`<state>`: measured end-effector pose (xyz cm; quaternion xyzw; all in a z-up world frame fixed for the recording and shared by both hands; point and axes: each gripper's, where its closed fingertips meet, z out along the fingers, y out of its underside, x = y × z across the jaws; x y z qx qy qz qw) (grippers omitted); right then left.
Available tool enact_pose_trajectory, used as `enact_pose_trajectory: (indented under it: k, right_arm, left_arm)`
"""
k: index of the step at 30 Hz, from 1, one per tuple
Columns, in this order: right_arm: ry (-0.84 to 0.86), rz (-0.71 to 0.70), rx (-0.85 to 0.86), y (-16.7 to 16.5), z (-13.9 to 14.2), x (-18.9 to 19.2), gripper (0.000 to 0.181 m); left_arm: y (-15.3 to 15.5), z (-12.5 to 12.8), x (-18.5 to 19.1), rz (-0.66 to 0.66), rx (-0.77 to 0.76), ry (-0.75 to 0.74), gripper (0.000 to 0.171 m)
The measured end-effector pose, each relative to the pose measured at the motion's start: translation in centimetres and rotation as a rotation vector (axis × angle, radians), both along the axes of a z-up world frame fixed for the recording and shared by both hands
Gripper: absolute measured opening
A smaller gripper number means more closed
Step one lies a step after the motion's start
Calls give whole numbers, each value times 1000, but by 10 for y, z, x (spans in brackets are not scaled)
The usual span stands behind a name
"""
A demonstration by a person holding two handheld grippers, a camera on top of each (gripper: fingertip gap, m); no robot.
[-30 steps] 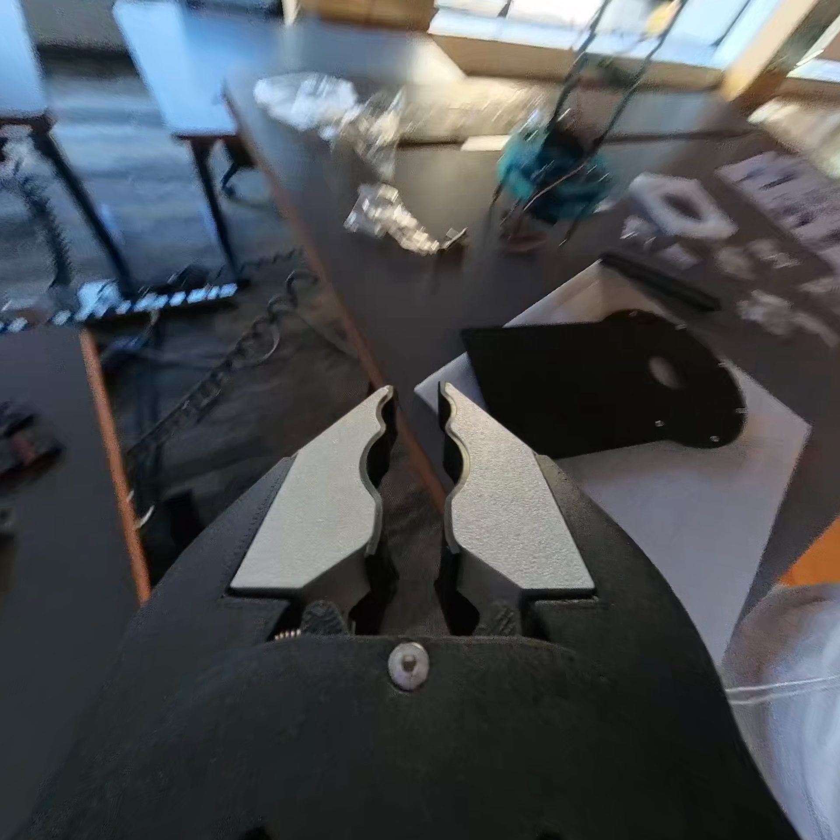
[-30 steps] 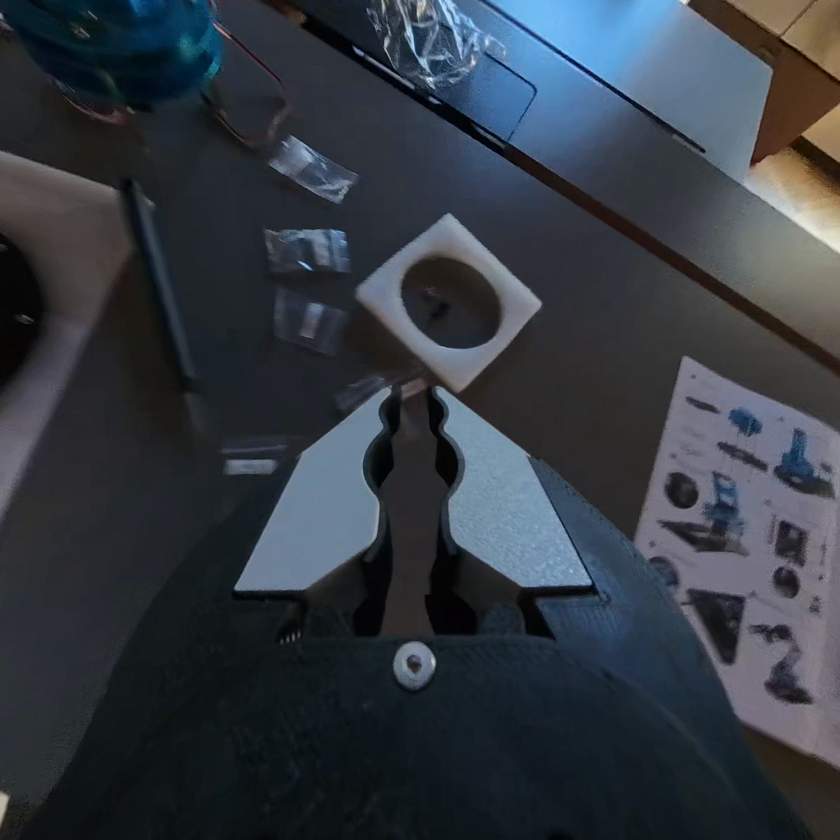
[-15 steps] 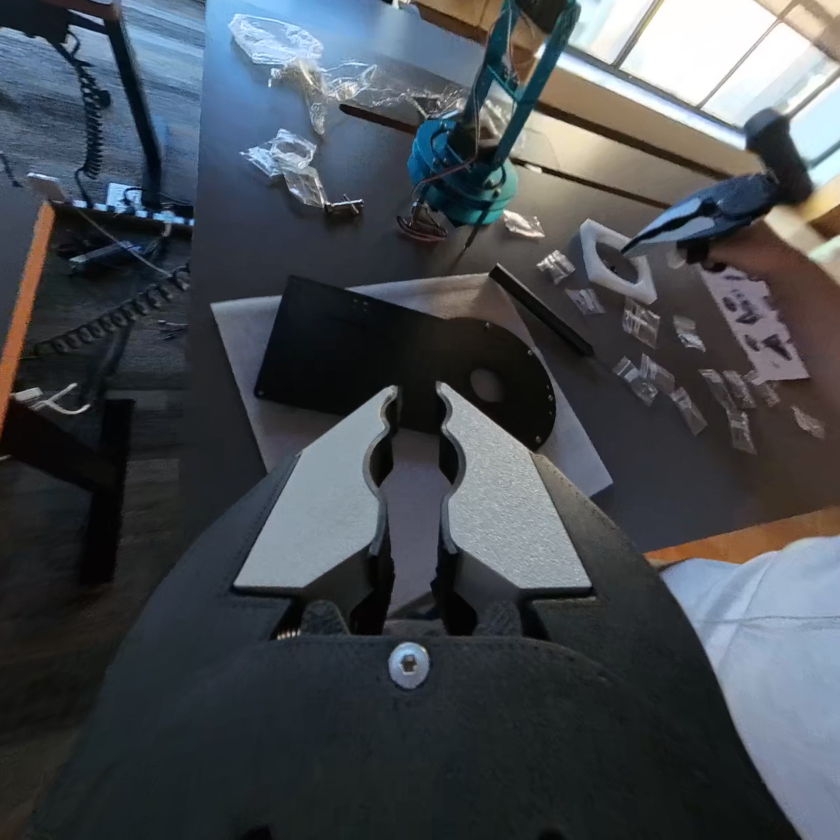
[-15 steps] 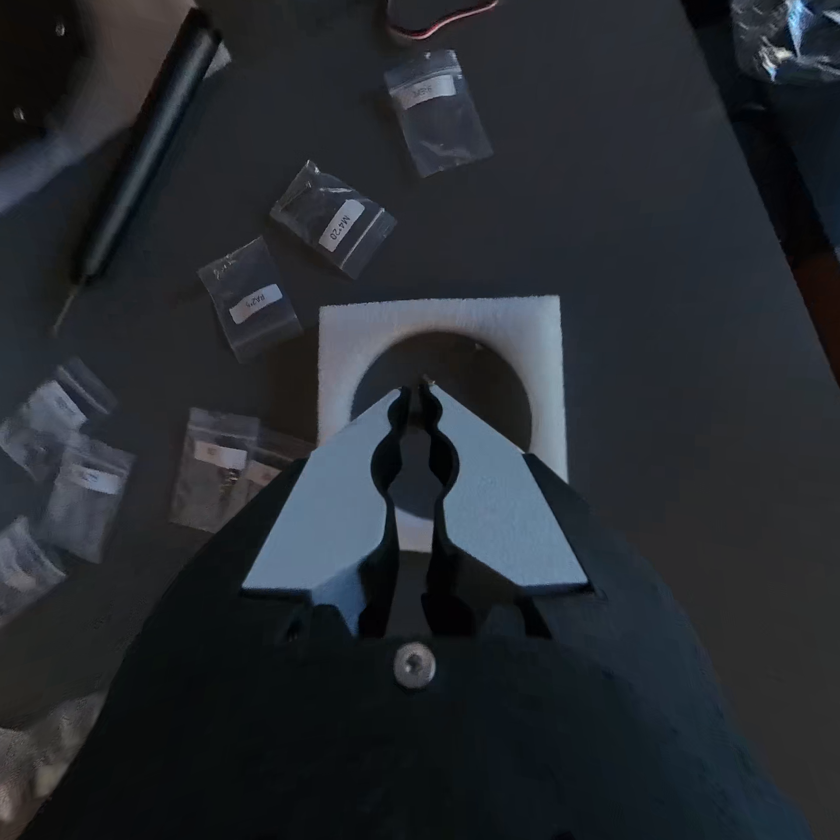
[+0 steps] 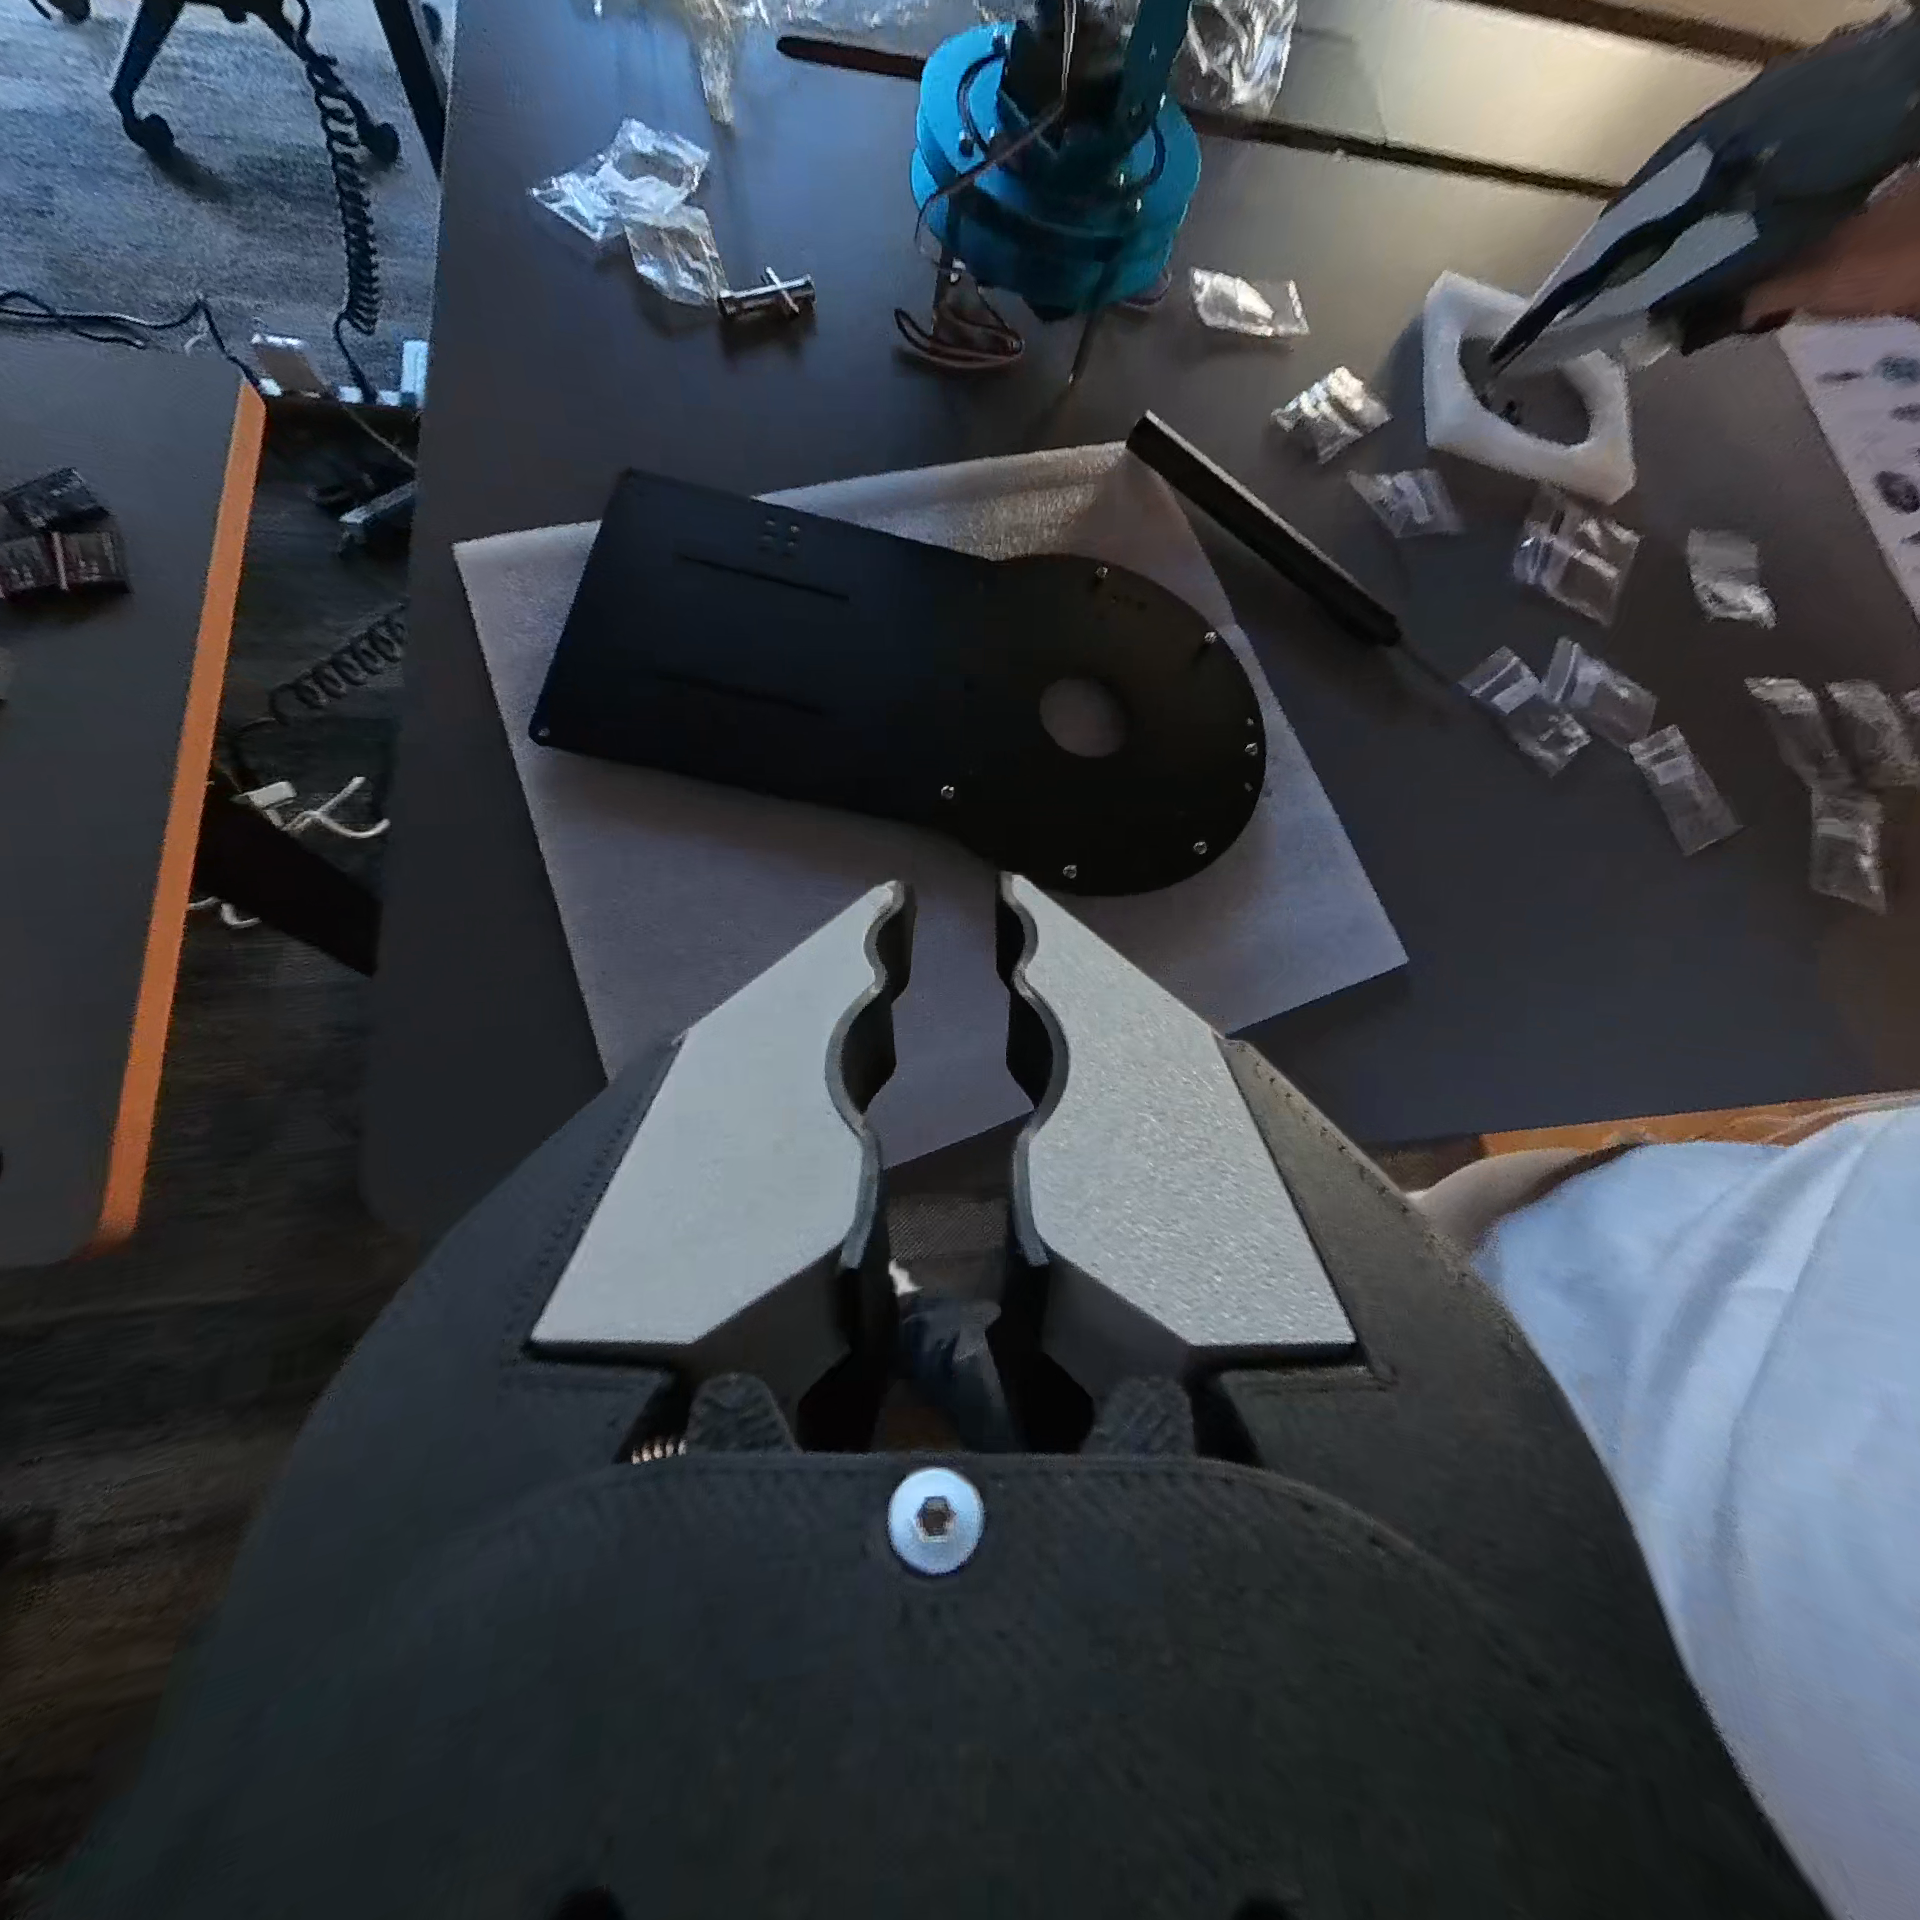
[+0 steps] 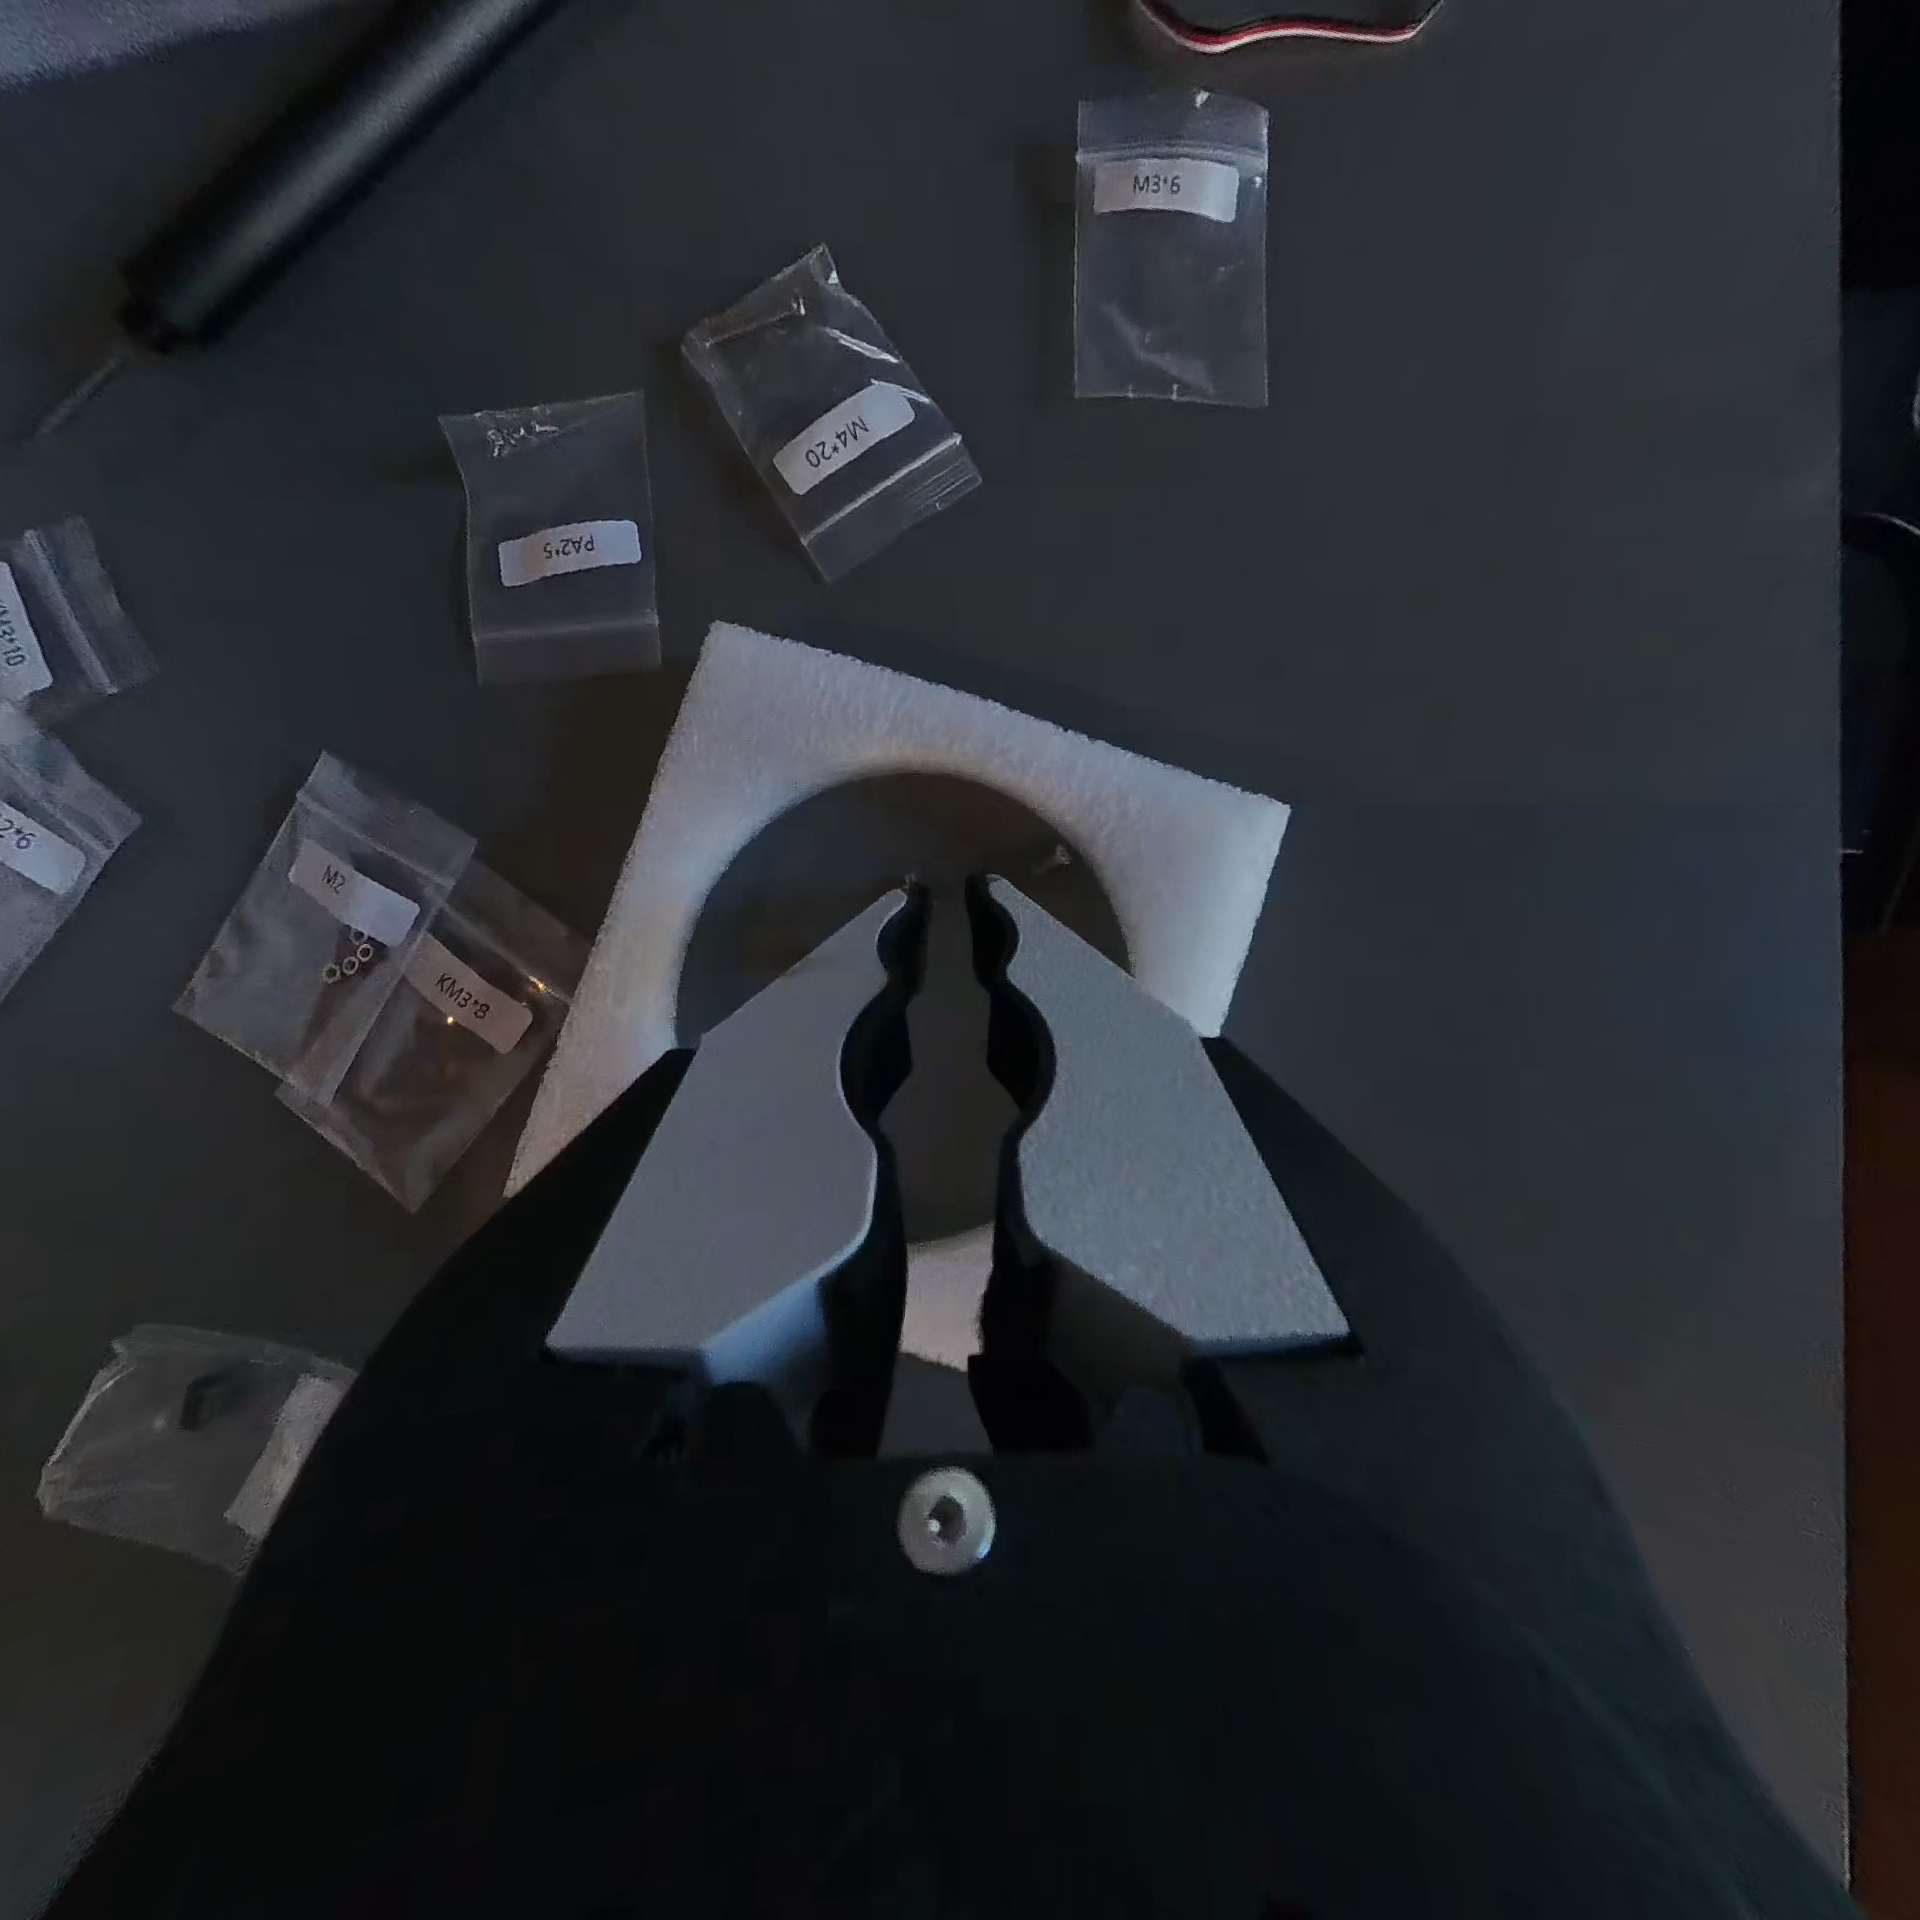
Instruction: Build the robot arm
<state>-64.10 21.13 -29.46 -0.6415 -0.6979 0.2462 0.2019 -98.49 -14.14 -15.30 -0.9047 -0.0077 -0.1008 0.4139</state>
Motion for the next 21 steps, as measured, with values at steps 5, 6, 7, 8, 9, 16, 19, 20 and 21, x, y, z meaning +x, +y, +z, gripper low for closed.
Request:
enact_pose_trajectory:
  k: [5, 6, 7, 8, 9, 16, 19, 20, 21]
  right_arm:
    - [-4, 32, -19, -3, -3, -2, 7]
    - [-6, 37, -25, -4, -3, -2, 7]
    - [-8, 39, -30, -4, -4, -2, 7]
    - [-7, 41, -34, -4, -4, -2, 7]
    - [-7, 43, -39, -5, -4, -1, 7]
    - [17, 40, -46, -7, -8, 2, 2]
    - [26, 44, -45, -9, -8, 3, 0]
    - [25, 39, -46, -8, -8, 4, 0]
    - [29, 31, -48, -8, -7, 4, 3]
  left_arm:
    - [7, 5, 1, -32, -47, 73, 14]
    - [8, 7, 4, -40, -47, 76, 14]
    - [9, 9, 7, -47, -46, 79, 14]
    - [10, 11, 9, -52, -45, 83, 14]
    - [10, 12, 12, -55, -42, 85, 14]
    - [8, 12, 21, -50, -43, 67, 14]
    - [7, 14, 22, -46, -42, 60, 14]
    - [7, 15, 23, -46, -43, 56, 14]
    - [7, 16, 23, -45, -41, 53, 14]
